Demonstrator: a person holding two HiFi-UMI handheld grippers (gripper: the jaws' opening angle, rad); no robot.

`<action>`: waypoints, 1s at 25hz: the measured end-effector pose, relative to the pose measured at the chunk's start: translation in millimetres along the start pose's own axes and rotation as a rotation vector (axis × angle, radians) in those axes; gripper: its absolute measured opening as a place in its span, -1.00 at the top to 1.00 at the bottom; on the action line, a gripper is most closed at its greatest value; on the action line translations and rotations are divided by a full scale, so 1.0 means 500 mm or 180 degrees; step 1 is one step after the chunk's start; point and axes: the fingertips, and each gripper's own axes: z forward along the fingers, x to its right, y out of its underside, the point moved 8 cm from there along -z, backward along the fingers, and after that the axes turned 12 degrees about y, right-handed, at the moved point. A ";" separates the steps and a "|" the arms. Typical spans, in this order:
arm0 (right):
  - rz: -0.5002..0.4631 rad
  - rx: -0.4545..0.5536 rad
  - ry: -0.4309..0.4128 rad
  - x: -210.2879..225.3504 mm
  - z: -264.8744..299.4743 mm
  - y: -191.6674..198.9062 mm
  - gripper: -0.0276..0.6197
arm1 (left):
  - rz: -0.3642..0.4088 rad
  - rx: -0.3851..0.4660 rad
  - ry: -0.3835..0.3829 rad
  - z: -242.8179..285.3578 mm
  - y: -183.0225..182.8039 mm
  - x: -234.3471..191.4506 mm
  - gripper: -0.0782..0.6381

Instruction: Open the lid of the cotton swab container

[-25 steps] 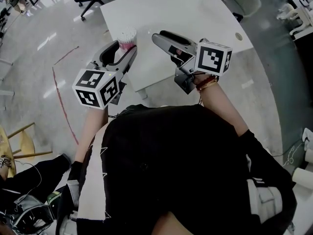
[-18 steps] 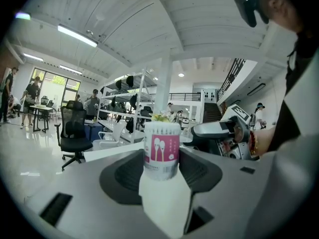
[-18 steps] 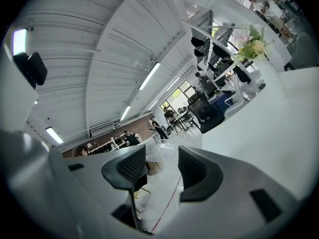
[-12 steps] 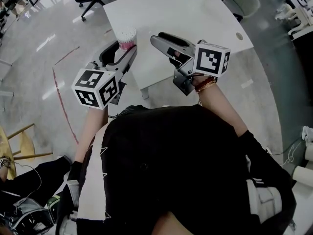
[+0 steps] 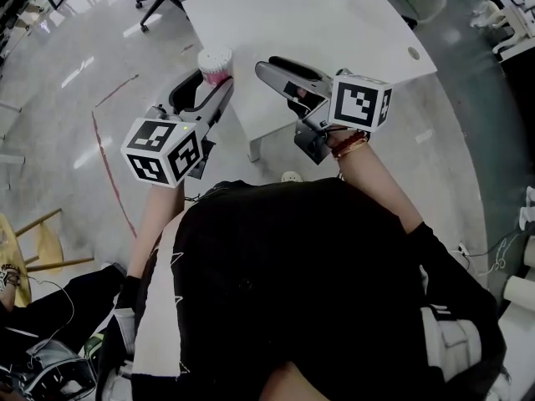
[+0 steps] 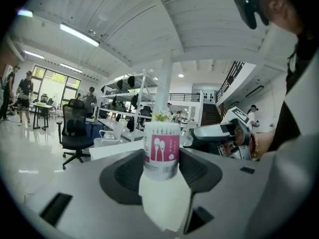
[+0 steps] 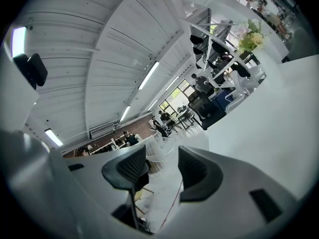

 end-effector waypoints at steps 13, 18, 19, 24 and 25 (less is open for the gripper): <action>0.0209 -0.0023 0.0021 -0.006 0.000 0.030 0.27 | -0.0040 -0.0066 0.0037 -0.015 0.014 0.001 0.13; 0.0245 -0.0045 0.0016 0.022 0.002 0.018 0.28 | -0.0055 -0.0084 0.0033 0.015 0.016 -0.006 0.13; 0.0249 -0.0057 0.0018 0.029 0.004 0.020 0.28 | -0.0060 -0.0089 0.0029 0.019 0.021 -0.007 0.13; 0.0294 -0.0122 0.0009 0.065 0.007 -0.001 0.28 | -0.0123 -0.0118 0.0003 0.058 0.026 -0.017 0.13; 0.0269 -0.0134 0.0014 0.072 0.006 -0.008 0.28 | -0.0125 -0.0131 -0.0007 0.067 0.027 -0.019 0.13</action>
